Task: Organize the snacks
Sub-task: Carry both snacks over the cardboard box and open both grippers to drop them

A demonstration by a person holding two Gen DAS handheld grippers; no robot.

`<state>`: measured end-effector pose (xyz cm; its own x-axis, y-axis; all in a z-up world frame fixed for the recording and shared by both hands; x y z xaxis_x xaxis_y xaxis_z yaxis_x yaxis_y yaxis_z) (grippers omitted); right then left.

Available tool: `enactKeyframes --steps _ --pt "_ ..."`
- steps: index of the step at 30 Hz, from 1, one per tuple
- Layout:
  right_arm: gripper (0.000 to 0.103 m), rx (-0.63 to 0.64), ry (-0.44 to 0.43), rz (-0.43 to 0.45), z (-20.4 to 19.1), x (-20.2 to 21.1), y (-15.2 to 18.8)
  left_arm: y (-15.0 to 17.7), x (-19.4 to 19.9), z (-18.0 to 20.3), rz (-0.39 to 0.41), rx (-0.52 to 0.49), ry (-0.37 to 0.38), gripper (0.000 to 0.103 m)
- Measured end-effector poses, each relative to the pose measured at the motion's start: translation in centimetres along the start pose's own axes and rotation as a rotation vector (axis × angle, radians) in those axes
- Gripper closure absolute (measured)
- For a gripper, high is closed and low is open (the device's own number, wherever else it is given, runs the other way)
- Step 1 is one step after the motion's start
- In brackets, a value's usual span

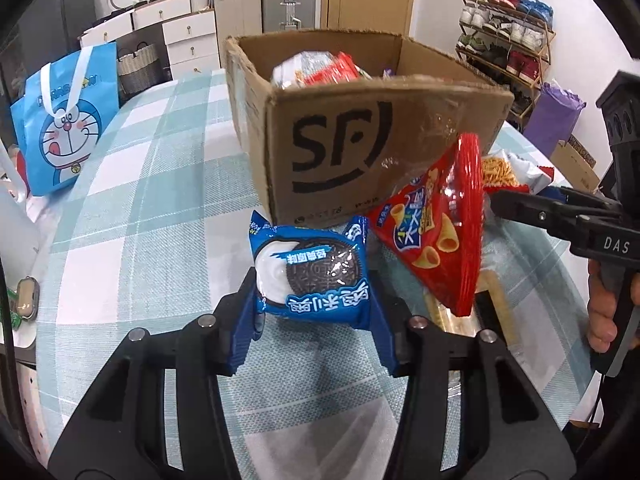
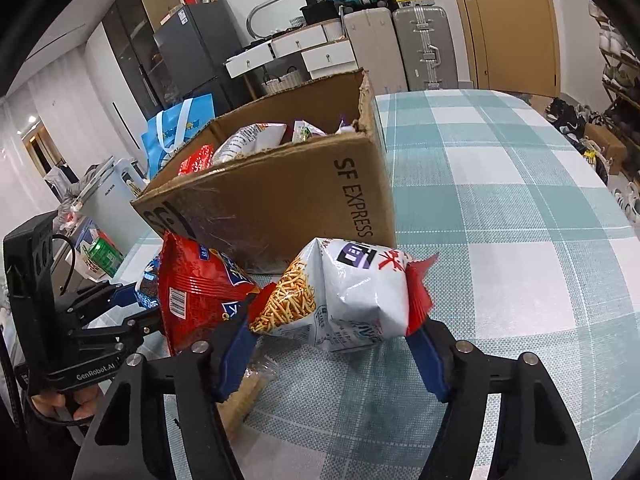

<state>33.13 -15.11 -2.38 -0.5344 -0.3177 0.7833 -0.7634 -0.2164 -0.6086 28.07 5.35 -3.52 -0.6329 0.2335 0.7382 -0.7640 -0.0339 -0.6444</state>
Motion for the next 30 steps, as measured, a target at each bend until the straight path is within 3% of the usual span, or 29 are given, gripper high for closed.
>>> enactKeyframes --steps 8,30 --pt "0.042 0.01 -0.012 0.018 -0.3 0.6 -0.1 -0.3 1.7 -0.1 0.026 0.015 0.001 0.056" --pt "0.043 0.017 -0.095 0.139 -1.1 6.4 -2.0 -1.6 7.2 0.9 0.131 0.016 0.024 0.056"
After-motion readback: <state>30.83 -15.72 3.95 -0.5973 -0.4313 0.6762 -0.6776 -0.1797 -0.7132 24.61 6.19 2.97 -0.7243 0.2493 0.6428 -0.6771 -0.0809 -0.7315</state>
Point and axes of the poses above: each gripper's, at about its wrist camera, not at the fingertips, and x roughly against the way its jaws point, z to its right, y to its underside, the point moved 3 cm from there along -x, roughly the way its jaws point, and after that the axes turned 11 degrees about y, right-handed, at the moved point
